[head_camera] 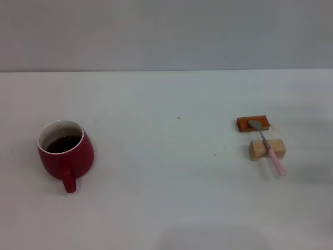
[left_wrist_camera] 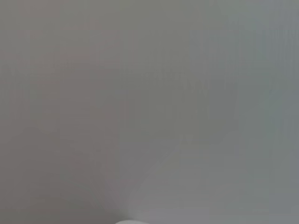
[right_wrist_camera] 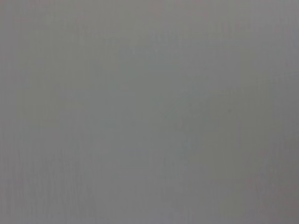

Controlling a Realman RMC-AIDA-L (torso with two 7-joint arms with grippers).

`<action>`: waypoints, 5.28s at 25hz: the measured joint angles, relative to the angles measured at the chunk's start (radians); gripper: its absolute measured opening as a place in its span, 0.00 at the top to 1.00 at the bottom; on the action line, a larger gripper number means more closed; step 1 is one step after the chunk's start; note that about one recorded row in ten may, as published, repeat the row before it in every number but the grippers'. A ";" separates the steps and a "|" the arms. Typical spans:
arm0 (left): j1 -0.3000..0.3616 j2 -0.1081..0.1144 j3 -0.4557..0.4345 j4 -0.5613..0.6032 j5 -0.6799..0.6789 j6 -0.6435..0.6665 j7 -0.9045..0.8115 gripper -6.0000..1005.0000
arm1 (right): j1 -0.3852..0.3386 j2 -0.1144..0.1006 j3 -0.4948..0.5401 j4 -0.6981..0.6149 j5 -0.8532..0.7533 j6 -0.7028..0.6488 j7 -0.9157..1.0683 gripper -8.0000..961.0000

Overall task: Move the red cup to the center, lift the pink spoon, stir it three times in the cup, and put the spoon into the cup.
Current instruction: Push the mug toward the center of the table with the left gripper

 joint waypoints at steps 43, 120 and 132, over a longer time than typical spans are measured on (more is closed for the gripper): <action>0.095 -0.011 0.632 0.024 0.000 0.106 0.565 0.99 | -0.024 -0.008 0.078 0.004 0.001 -0.047 0.001 0.23; 0.006 -0.018 0.928 -0.204 -0.005 -0.046 0.631 0.99 | -0.034 0.000 0.078 0.024 0.001 -0.067 0.002 0.23; -0.042 -0.022 0.977 -0.218 0.000 -0.061 0.635 0.99 | -0.038 0.000 0.078 0.024 0.001 -0.068 0.007 0.23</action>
